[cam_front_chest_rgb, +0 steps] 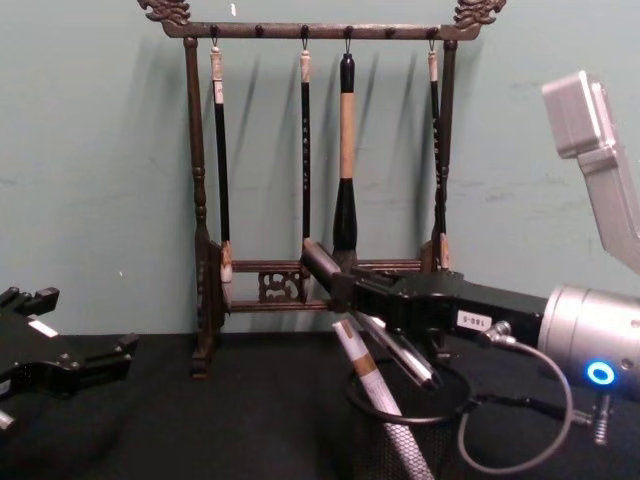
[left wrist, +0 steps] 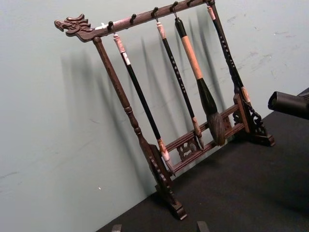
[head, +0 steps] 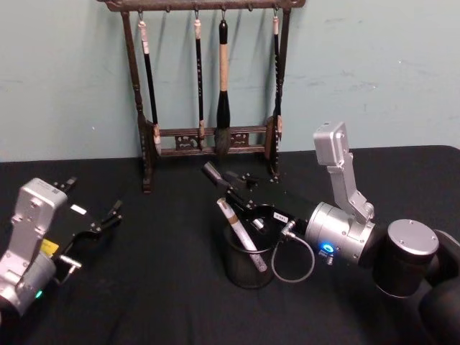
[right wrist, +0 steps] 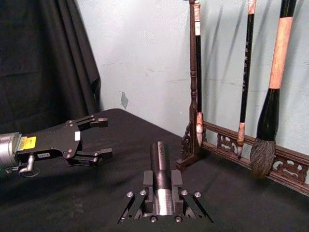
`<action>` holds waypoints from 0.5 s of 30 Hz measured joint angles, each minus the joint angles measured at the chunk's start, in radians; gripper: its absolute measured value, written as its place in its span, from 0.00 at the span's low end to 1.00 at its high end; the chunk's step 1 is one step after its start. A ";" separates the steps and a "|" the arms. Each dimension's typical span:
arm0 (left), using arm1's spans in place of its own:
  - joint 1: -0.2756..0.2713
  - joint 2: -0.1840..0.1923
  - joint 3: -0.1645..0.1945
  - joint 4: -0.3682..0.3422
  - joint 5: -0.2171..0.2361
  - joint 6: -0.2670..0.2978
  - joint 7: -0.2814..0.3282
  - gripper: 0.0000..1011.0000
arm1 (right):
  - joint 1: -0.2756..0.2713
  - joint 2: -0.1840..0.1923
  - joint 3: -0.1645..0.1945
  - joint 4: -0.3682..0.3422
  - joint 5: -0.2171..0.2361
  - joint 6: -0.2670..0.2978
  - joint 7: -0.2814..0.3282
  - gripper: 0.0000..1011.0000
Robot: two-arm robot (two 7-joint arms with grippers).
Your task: Pick up the water-based marker from the table and place it into the pen holder.
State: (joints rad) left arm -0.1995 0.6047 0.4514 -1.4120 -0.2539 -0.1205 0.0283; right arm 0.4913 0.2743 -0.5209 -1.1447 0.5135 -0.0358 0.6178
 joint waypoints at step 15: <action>0.000 0.000 0.000 0.000 0.000 0.000 0.000 1.00 | -0.016 0.007 0.003 -0.009 0.006 0.008 -0.014 0.22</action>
State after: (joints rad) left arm -0.1995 0.6047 0.4514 -1.4120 -0.2539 -0.1205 0.0283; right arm 0.4756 0.2810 -0.5174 -1.1533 0.5195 -0.0282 0.6042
